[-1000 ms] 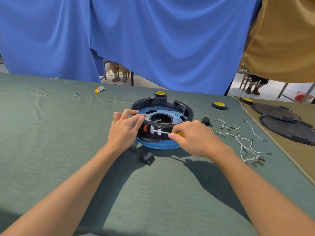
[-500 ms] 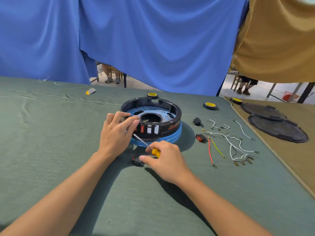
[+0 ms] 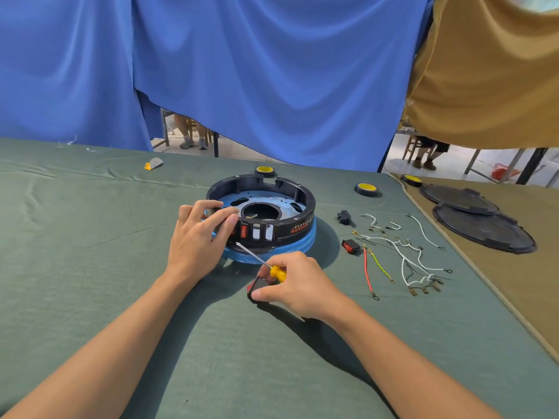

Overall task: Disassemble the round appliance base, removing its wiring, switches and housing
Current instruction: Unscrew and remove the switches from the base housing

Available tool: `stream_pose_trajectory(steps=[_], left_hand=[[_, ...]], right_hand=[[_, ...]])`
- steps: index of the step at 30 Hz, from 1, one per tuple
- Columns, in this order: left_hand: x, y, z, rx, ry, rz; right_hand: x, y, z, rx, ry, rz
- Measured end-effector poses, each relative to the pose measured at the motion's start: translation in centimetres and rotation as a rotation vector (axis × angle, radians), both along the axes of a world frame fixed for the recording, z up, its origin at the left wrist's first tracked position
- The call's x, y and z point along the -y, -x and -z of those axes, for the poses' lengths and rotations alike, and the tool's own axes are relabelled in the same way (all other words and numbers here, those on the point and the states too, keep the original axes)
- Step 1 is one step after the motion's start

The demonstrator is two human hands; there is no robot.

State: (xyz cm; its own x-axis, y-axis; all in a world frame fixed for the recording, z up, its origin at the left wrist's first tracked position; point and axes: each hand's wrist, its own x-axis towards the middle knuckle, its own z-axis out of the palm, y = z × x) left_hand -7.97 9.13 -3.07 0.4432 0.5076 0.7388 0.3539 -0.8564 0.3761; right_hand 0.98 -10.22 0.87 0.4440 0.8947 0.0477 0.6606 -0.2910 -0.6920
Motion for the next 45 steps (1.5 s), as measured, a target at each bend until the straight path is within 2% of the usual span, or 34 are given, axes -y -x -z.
stream_pose_trajectory(steps=[3, 6, 8, 10, 12, 14, 15, 18, 24, 28, 30, 34, 37, 41, 43, 45], left_hand=[[-0.1, 0.0, 0.1, -0.003, 0.022, 0.017], [-0.1, 0.0, 0.2, 0.004, 0.043, 0.031], [0.0, 0.0, 0.1, 0.011, 0.049, 0.034], [0.1, 0.0, 0.0, 0.011, 0.056, 0.034], [0.1, -0.1, 0.0, 0.009, 0.058, 0.035], [0.1, -0.1, 0.0, 0.005, 0.054, 0.036], [0.1, 0.0, 0.0, 0.005, 0.054, 0.037], [0.2, 0.0, -0.1, 0.011, 0.064, 0.036], [0.2, 0.0, -0.1, 0.012, 0.064, 0.036], [0.4, 0.0, -0.2, 0.014, 0.075, 0.036], [0.4, 0.0, -0.2, 0.011, 0.076, 0.037], [0.4, 0.0, -0.2, 0.010, 0.084, 0.037], [0.4, 0.1, -0.2, 0.002, 0.088, 0.041], [0.4, 0.1, -0.2, 0.004, 0.097, 0.042], [0.4, 0.1, -0.2, 0.006, 0.098, 0.044], [0.3, 0.0, -0.2, 0.009, 0.106, 0.047]], right_hand=[[0.9, -0.5, -0.3, -0.033, -0.013, 0.003], [2.4, -1.9, -0.6, -0.208, -0.130, 0.035], [3.4, -3.5, -0.9, -0.239, -0.194, 0.066], [4.1, -5.2, -0.9, -0.130, -0.261, 0.138], [4.3, -6.7, -0.7, 0.117, -0.283, 0.273], [4.3, -7.9, -0.3, 0.312, -0.180, 0.310], [4.4, -8.5, 0.0, 0.348, -0.098, 0.292], [5.1, -9.6, 0.3, 0.320, 0.036, 0.248], [5.2, -10.0, -0.3, 0.319, -0.083, 0.381], [4.9, -9.6, 0.1, 0.388, 0.085, 0.312], [4.7, -9.5, 0.4, 0.405, 0.083, 0.318], [4.4, -9.5, 0.8, 0.354, -0.048, 0.393], [4.1, -9.4, 0.3, 0.320, -0.239, 0.469], [4.2, -10.2, -1.7, 0.086, -0.539, 0.625], [4.6, -10.7, -2.4, -0.030, -0.520, 0.616], [4.9, -10.9, -2.6, -0.017, -0.350, 0.541]])
